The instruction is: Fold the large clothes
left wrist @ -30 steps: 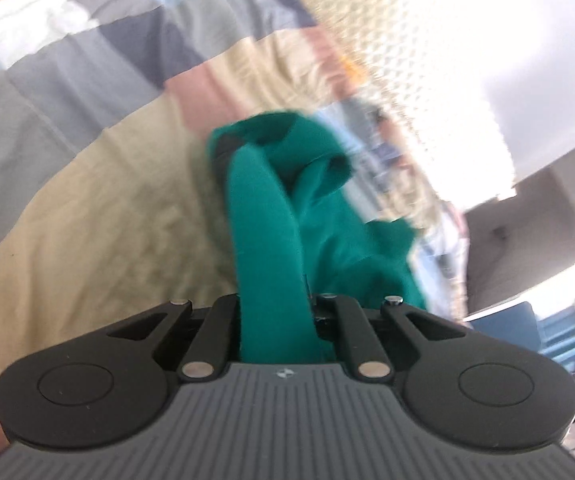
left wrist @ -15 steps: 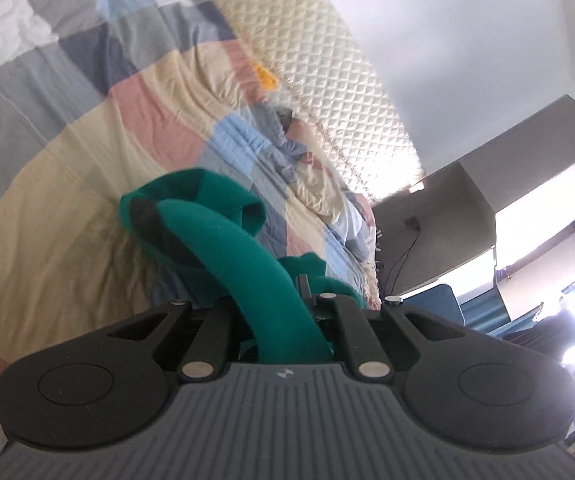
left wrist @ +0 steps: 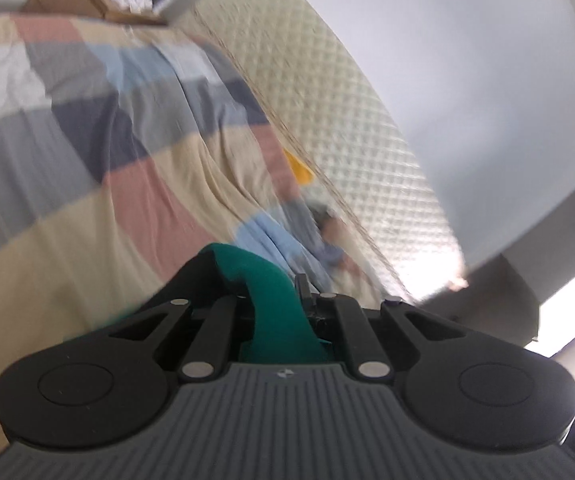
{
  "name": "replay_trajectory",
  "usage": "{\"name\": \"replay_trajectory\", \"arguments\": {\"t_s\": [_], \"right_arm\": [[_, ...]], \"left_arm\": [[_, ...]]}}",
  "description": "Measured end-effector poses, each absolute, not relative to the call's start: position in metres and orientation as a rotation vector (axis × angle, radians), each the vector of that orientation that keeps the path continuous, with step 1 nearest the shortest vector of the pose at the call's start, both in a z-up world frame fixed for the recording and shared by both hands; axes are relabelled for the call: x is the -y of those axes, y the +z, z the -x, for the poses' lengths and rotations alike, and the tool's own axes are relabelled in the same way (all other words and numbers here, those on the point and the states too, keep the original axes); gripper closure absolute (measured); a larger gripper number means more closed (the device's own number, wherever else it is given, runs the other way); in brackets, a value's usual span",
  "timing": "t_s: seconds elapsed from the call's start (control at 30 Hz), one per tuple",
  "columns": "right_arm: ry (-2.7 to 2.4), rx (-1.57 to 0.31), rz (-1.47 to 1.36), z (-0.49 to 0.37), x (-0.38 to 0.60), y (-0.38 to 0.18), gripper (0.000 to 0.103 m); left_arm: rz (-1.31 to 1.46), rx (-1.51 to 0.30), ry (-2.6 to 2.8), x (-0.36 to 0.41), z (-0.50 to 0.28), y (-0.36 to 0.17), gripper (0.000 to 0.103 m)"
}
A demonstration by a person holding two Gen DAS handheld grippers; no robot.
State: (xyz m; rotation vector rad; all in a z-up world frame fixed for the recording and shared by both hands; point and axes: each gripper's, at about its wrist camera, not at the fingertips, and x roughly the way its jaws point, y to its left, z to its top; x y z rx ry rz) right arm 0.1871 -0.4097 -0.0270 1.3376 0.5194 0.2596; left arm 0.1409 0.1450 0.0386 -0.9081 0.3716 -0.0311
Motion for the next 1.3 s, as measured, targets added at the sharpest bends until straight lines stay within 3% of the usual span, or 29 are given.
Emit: {"name": "replay_trajectory", "arguments": {"t_s": [0.27, 0.53, 0.77, 1.0, 1.07, 1.1, 1.13, 1.17, 1.2, 1.3], "right_arm": [[0.151, -0.558, -1.264, -0.265, 0.410, -0.081, 0.086], [0.110, -0.655, -1.232, -0.322, 0.400, -0.146, 0.086], [0.105, -0.652, -1.113, -0.350, 0.386, -0.161, 0.086], [0.100, -0.623, -1.038, -0.336, 0.383, -0.138, 0.083], [0.102, -0.618, -1.017, -0.329, 0.381, -0.129, 0.078], [0.106, -0.612, -1.003, -0.324, 0.380, -0.124, 0.069], [0.117, -0.606, -0.988, -0.320, 0.378, -0.118, 0.054], [0.131, -0.595, -0.974, -0.314, 0.375, -0.111, 0.047], [0.144, -0.582, -0.958, -0.307, 0.373, -0.104, 0.038], [0.167, -0.544, -0.892, -0.285, 0.364, -0.082, 0.037]], "left_arm": [[0.831, -0.384, 0.052, -0.155, -0.243, 0.000, 0.094], [0.810, -0.463, 0.056, -0.170, -0.319, -0.076, 0.094], [0.804, -0.516, 0.062, -0.174, -0.354, -0.120, 0.094], [0.749, -0.472, 0.046, -0.167, -0.331, -0.102, 0.090], [0.730, -0.468, 0.022, -0.163, -0.319, -0.093, 0.076], [0.728, -0.469, 0.025, -0.161, -0.313, -0.089, 0.070], [0.726, -0.457, 0.018, -0.159, -0.307, -0.085, 0.056], [0.721, -0.442, 0.012, -0.156, -0.301, -0.079, 0.050], [0.711, -0.427, 0.012, -0.153, -0.294, -0.073, 0.050], [0.631, -0.391, 0.023, -0.139, -0.274, -0.055, 0.048]]}}
